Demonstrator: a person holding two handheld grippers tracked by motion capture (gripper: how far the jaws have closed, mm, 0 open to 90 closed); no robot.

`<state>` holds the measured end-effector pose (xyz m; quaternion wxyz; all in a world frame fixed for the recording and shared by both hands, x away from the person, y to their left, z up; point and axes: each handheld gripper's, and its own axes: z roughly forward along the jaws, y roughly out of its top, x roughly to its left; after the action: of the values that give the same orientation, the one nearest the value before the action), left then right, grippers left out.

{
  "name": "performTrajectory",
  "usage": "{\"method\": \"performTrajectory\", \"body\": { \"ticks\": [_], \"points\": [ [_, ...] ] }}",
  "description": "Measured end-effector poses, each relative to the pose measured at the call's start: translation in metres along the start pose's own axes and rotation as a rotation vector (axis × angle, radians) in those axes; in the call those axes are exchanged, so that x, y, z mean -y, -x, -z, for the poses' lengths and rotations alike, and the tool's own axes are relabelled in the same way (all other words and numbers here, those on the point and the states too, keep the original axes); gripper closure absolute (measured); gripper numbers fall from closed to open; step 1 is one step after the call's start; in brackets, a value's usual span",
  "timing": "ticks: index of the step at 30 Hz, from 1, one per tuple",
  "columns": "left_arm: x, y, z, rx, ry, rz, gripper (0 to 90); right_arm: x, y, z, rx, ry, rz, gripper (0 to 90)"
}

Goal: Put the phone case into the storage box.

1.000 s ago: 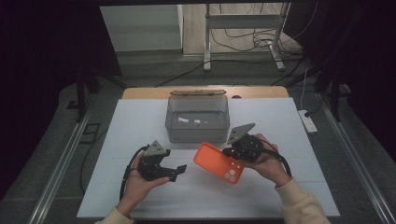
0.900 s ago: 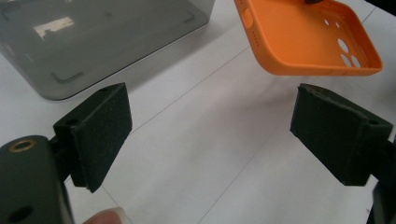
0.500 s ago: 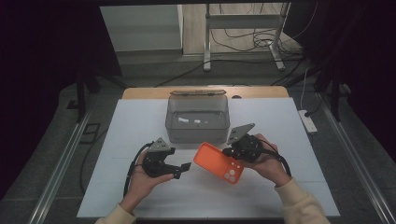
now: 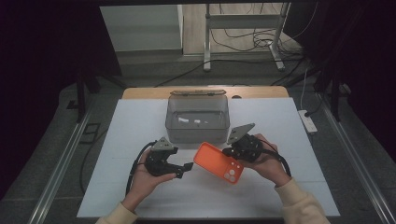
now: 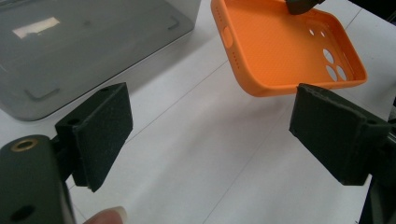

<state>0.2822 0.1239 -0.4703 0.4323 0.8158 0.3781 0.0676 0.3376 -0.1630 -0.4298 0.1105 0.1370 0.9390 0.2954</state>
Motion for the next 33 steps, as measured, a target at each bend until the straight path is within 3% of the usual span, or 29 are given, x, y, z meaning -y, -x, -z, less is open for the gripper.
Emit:
{"method": "performTrajectory", "body": {
  "ticks": [22, 33],
  "points": [
    [-0.01, 0.001, -0.013, 0.018, -0.009, -0.01, 14.3, -0.001, -0.002, -0.001, 0.0, 0.003, 0.007, 89.0],
    [-0.018, 0.002, -0.02, 0.06, -0.005, -0.001, 15.9, -0.002, -0.004, -0.002, 0.001, 0.007, 0.02, 89.0]
  ]
}}
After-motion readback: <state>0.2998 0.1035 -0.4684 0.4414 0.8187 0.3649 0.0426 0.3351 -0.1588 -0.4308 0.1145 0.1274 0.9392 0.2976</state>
